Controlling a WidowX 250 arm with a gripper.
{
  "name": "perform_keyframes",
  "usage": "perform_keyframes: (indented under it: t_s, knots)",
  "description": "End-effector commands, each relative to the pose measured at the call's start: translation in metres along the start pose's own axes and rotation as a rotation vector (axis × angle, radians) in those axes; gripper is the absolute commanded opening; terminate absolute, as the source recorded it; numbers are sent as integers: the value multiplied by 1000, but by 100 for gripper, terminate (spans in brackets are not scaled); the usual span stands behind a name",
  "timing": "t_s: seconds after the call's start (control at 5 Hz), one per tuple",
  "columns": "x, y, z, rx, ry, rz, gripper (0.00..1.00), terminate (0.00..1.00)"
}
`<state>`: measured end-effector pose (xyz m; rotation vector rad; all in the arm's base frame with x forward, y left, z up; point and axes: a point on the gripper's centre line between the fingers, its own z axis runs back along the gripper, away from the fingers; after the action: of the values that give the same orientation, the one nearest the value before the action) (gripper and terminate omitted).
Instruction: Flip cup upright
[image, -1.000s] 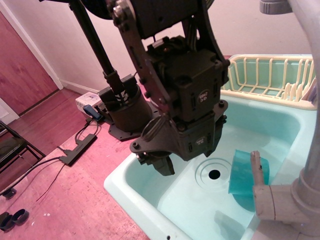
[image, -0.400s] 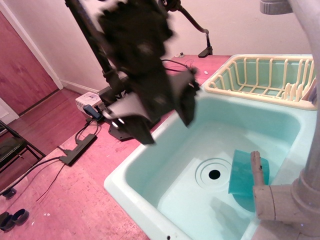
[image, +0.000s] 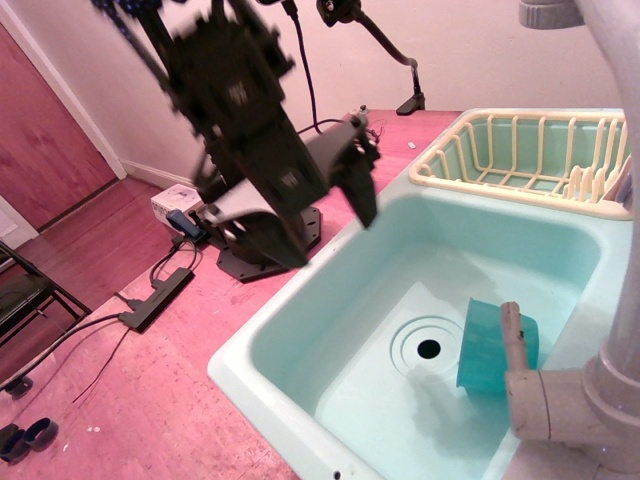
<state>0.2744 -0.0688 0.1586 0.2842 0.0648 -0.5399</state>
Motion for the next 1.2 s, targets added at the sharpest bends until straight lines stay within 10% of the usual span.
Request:
perform_keyframes:
  t_s: [0.0,0.6,1.0]
  knots:
    - [16,14,-23,134,-116,-18,100,0]
    - [46,34,-49,226,-349,199,100,0]
    - [75,63,-46,285,-400,195,100,0]
